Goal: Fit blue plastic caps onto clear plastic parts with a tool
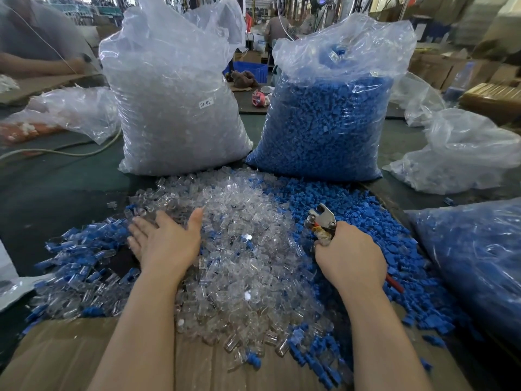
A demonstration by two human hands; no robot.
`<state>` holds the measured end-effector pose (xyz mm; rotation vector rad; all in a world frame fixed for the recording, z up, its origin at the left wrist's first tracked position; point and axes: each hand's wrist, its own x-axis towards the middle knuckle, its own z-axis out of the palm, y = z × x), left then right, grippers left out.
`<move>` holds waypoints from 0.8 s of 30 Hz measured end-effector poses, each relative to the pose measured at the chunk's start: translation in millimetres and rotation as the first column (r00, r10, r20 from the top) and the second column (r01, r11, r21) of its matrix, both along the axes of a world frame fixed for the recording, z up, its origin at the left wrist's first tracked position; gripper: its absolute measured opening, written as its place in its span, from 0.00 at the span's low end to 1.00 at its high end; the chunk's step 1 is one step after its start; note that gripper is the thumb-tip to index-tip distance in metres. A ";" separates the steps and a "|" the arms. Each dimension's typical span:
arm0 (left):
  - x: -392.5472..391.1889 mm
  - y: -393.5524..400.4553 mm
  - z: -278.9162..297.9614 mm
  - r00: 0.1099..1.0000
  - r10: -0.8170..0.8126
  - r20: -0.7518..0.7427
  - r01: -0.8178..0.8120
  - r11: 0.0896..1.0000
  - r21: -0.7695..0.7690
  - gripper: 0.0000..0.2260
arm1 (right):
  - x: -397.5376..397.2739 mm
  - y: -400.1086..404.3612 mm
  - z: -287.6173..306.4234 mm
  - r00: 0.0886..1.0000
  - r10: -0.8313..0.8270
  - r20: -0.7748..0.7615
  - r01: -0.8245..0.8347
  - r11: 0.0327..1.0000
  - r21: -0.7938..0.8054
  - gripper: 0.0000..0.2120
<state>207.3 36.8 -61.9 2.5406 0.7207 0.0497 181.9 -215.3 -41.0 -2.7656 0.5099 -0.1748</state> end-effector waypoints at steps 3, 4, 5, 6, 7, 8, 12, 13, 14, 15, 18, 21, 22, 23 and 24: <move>1.1 -6.7 -0.5 0.998 -0.056 0.003 0.056 0.998 -0.026 0.41 | 0.6 0.1 -0.1 1.000 -0.007 0.005 0.007 1.000 -0.012 0.07; 1.4 -9.3 -0.6 0.997 -0.072 0.012 0.073 0.997 -0.017 0.41 | 1.0 -0.2 0.1 1.000 -0.010 0.006 0.010 1.000 -0.014 0.08; 1.3 -11.1 -0.7 0.996 -0.083 0.019 0.083 0.997 -0.001 0.41 | 1.3 -0.6 0.3 1.000 -0.012 0.007 0.012 1.000 -0.014 0.08; 1.2 -11.9 -1.0 0.996 -0.084 0.023 0.084 0.996 0.015 0.41 | 1.6 -0.9 0.4 1.000 -0.013 0.008 0.013 1.000 -0.012 0.08; 1.2 -11.2 -1.1 0.997 -0.077 0.023 0.077 0.997 0.024 0.41 | 1.8 -1.2 0.5 1.000 -0.013 0.009 0.013 1.000 -0.009 0.08; 0.9 -9.9 -0.8 0.998 -0.066 0.016 0.066 0.998 0.018 0.42 | 1.9 -1.4 0.6 1.000 -0.011 0.011 0.011 1.000 -0.006 0.07; 0.3 -9.9 1.9 0.996 -0.088 -0.008 0.087 0.991 -0.105 0.42 | 1.0 -1.0 -0.5 1.000 0.005 0.028 -0.005 1.000 -0.003 0.08; 0.5 -12.1 2.7 0.994 -0.108 0.006 0.108 0.985 -0.137 0.42 | 1.1 -0.8 -0.7 0.999 0.007 0.034 -0.007 1.000 -0.001 0.08; 0.5 -15.0 3.6 0.991 -0.130 0.022 0.132 0.977 -0.166 0.42 | 1.5 -0.6 -0.7 0.999 0.006 0.039 -0.006 1.000 0.004 0.07; 0.4 -18.1 4.1 0.988 -0.152 0.035 0.156 0.970 -0.187 0.41 | 2.1 -0.4 -0.9 0.999 0.003 0.041 -0.003 1.000 0.011 0.07; 0.3 -26.7 5.7 0.978 -0.195 0.078 0.209 0.949 -0.238 0.40 | 3.0 -0.6 -1.4 0.999 -0.013 0.033 0.012 0.999 0.029 0.07; -0.3 -36.9 8.7 0.968 -0.226 0.108 0.249 0.916 -0.316 0.38 | 3.0 0.3 -1.9 1.000 -0.019 0.025 0.018 0.999 0.036 0.06; -1.0 -41.5 9.8 0.964 -0.240 0.115 0.266 0.900 -0.344 0.38 | 2.8 0.9 -1.4 0.999 -0.019 0.028 0.018 0.999 0.040 0.06; -2.0 -46.4 10.7 0.958 -0.258 0.123 0.285 0.886 -0.366 0.38 | 2.5 1.3 -0.7 0.999 -0.017 0.038 0.016 0.999 0.042 0.06; -3.1 -51.2 11.4 0.952 -0.276 0.134 0.307 0.875 -0.375 0.37 | 2.0 1.4 -0.2 0.998 -0.014 0.054 0.011 0.999 0.042 0.07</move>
